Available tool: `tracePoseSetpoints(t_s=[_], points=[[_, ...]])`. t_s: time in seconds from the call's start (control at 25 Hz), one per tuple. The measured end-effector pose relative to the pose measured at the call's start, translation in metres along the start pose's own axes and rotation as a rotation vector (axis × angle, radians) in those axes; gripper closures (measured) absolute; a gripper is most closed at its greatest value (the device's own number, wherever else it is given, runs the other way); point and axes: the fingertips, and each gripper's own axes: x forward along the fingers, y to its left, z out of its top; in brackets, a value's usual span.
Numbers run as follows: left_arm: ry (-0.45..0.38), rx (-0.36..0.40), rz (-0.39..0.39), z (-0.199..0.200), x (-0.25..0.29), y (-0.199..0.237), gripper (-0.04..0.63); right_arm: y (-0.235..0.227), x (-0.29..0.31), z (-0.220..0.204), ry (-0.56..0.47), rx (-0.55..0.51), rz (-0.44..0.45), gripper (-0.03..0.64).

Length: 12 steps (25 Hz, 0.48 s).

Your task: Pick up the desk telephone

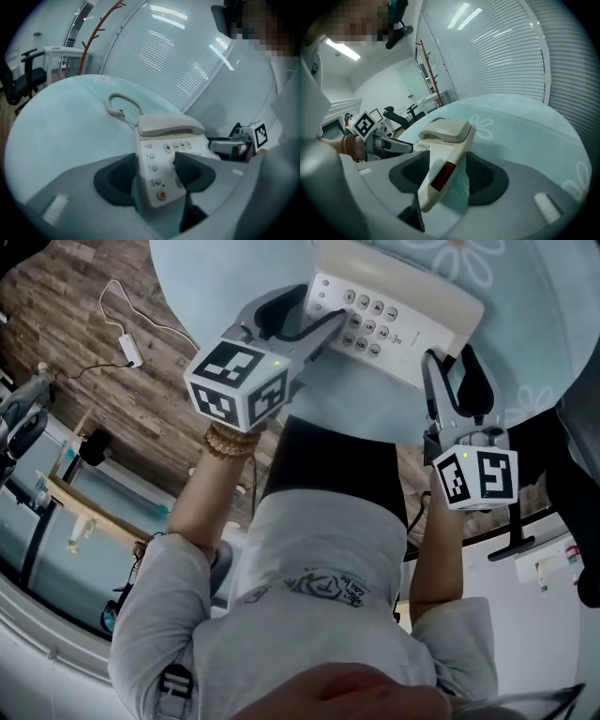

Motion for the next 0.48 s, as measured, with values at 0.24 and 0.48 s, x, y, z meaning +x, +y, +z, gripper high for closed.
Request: tracePoseSetpoints(t_s=[0.24,0.48], points=[[0.013,-0.105,-0.068,0.0,0.004,0.002,0.325,-0.002,0.01,-0.005,0.01,0.069,0.033,0.357],[0.018,-0.136,-0.084,0.001,0.006,0.002,0.345,0.0,0.016,-0.009,0.007,0.144,0.077,0.354]])
